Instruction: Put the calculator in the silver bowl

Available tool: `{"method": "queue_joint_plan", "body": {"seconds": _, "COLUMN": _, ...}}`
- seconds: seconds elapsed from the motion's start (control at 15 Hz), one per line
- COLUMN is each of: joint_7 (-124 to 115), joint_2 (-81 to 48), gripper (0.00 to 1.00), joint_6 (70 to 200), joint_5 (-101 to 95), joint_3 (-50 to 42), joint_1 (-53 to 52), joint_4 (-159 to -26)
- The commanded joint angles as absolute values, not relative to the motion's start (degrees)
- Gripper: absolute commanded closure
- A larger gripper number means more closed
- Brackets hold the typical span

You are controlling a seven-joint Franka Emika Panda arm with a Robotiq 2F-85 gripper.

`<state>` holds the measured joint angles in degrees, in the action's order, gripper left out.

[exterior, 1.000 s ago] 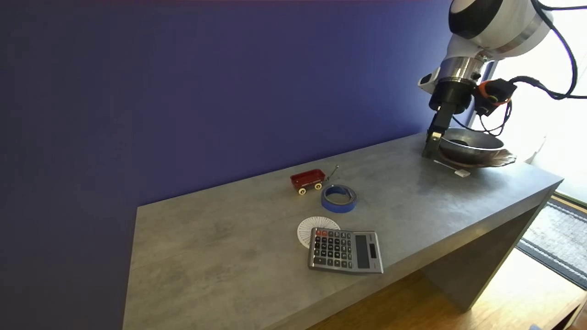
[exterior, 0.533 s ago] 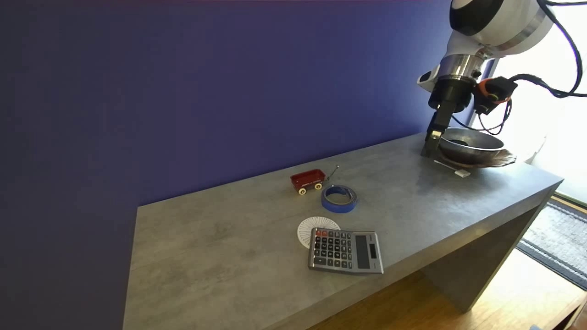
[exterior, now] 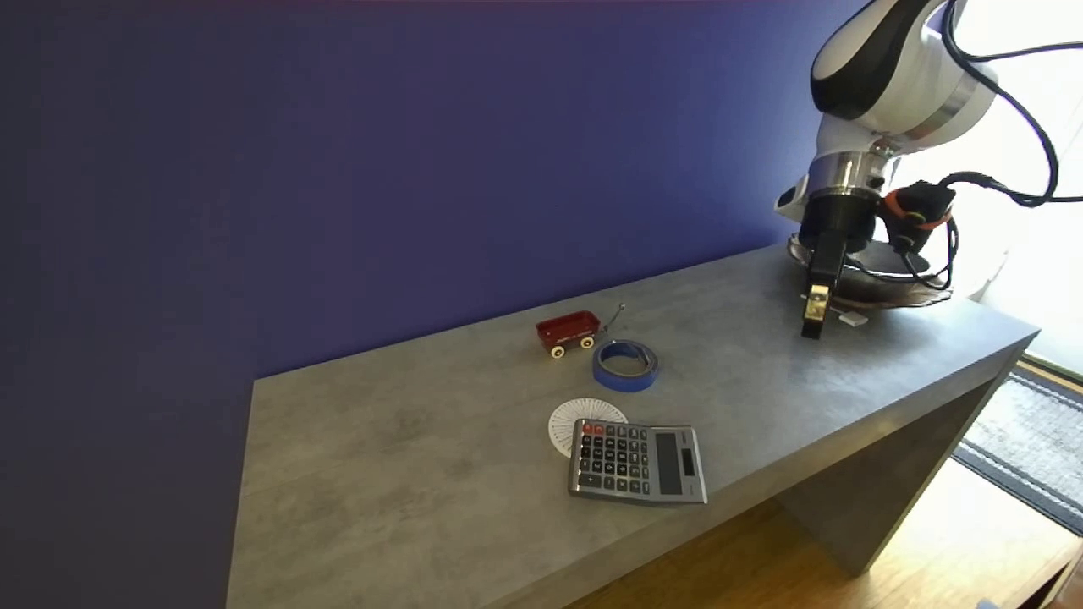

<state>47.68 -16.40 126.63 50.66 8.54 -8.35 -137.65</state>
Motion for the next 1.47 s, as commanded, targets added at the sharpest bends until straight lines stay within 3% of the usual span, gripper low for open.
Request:
{"method": "queue_joint_plan", "body": {"seconds": 0.0, "joint_7": 55.41, "joint_2": -21.40, "gripper": 0.00, "joint_6": 124.19, "joint_5": 59.54, "joint_3": 12.48, "joint_1": -6.73, "joint_4": -136.55}}
{"method": "queue_joint_plan", "body": {"seconds": 0.4, "joint_7": 54.44, "joint_2": -21.30, "gripper": 0.00, "joint_6": 125.37, "joint_5": 57.92, "joint_3": 11.43, "joint_1": -8.08, "joint_4": -137.40}}
{"method": "queue_joint_plan", "body": {"seconds": 0.73, "joint_7": 53.10, "joint_2": -24.53, "gripper": 0.00, "joint_6": 129.99, "joint_5": 74.67, "joint_3": 13.11, "joint_1": -10.09, "joint_4": -135.54}}
{"method": "queue_joint_plan", "body": {"seconds": 1.4, "joint_7": 52.90, "joint_2": -30.34, "gripper": 0.00, "joint_6": 132.18, "joint_5": 76.77, "joint_3": 14.56, "joint_1": -16.80, "joint_4": -133.08}}
